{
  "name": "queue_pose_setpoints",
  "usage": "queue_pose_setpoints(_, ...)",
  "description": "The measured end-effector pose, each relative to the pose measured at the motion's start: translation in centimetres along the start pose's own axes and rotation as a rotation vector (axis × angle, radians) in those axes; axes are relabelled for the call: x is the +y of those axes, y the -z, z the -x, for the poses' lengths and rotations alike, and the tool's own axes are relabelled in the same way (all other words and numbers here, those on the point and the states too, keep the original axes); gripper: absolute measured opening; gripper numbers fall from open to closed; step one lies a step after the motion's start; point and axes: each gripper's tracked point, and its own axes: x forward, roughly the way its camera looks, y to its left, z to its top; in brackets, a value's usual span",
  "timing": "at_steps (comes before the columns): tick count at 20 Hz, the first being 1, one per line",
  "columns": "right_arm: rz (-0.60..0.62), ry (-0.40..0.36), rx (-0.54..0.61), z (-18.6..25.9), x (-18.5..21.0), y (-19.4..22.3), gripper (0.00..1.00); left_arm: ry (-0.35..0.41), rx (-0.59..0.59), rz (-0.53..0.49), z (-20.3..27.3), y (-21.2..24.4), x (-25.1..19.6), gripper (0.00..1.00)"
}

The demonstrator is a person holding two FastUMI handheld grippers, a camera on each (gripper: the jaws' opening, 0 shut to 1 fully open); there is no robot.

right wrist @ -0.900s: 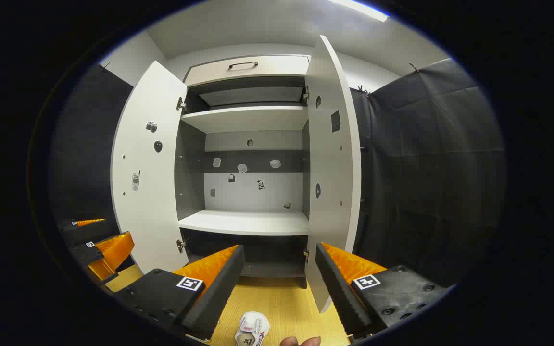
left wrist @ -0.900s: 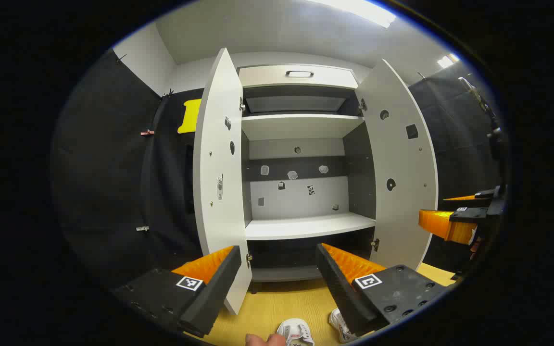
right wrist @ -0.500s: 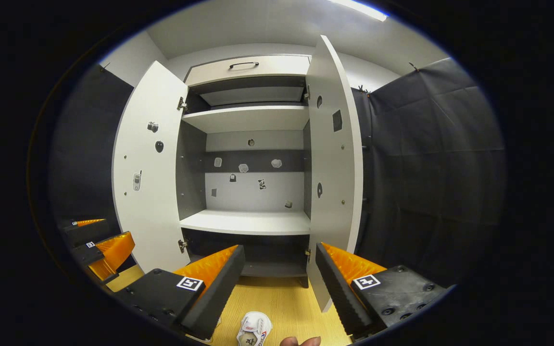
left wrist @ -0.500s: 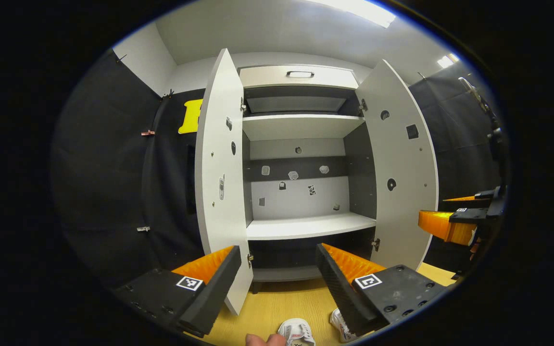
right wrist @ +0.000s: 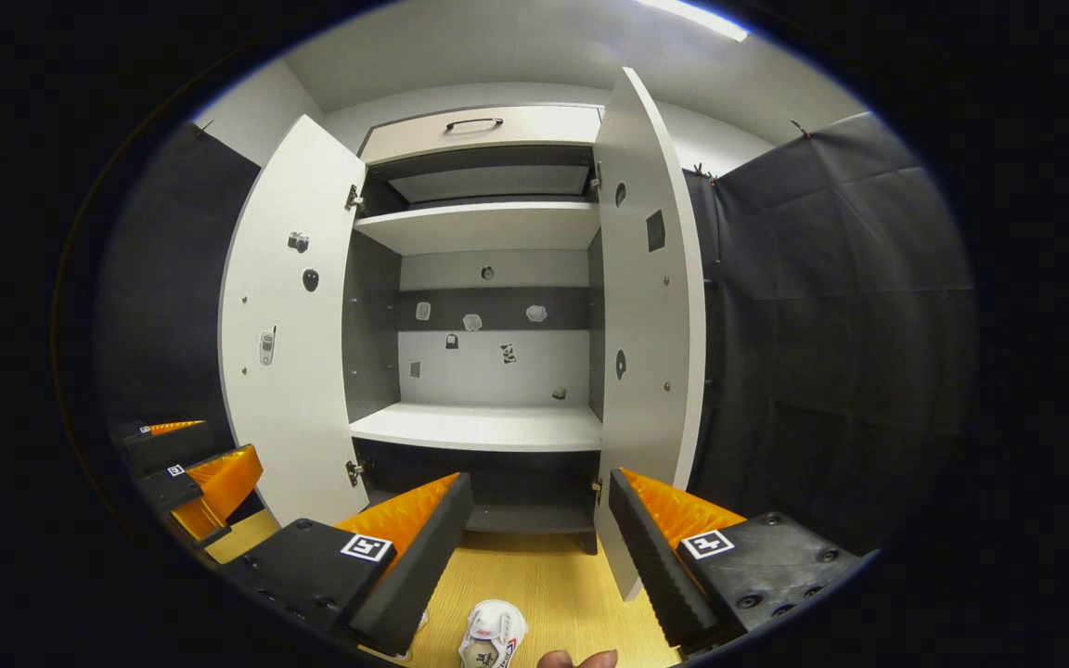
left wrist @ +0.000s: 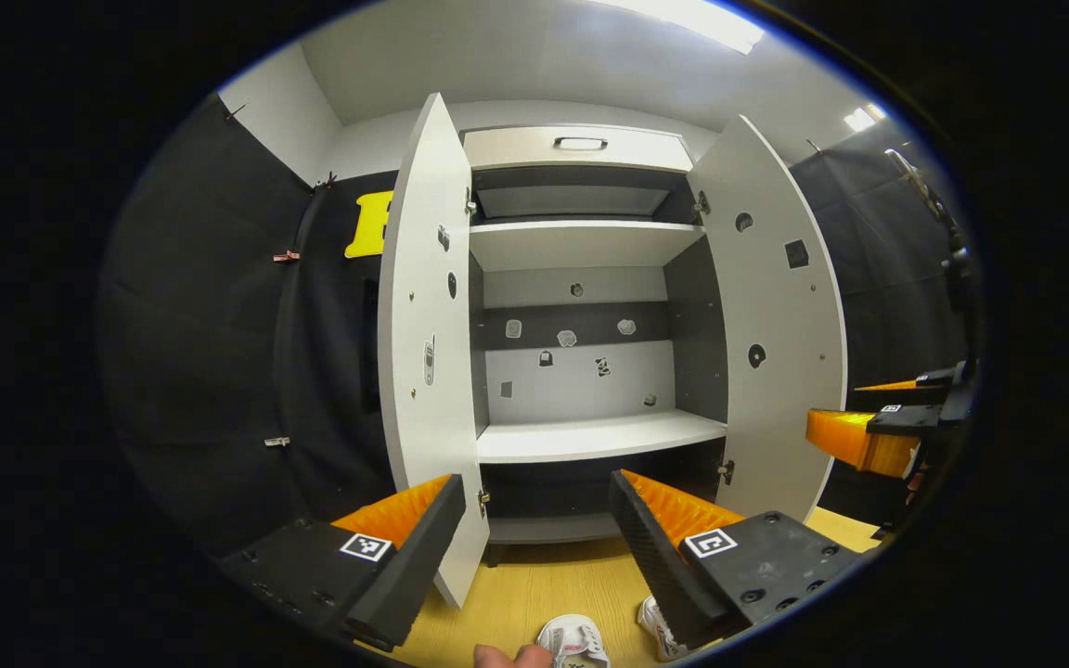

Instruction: Grab one shoe with the right hand and put it into the shoe cabinet, grab the other shoe with the left hand and put it into the shoe cabinet; then close the right door with the right hand and the left door with the left hand.

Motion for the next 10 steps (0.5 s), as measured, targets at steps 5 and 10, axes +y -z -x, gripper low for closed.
queue_pose_setpoints(5,-0.019,-0.031,0.075,0.4,1.7,3.6,0.97,-0.019,-0.006,-0.007,0.9,0.7,0.8,0.98)
queue_pose_setpoints(10,-0.069,-0.064,0.239,1.7,3.8,11.4,0.97,-0.055,0.023,0.013,0.7,2.2,2.5,0.98)
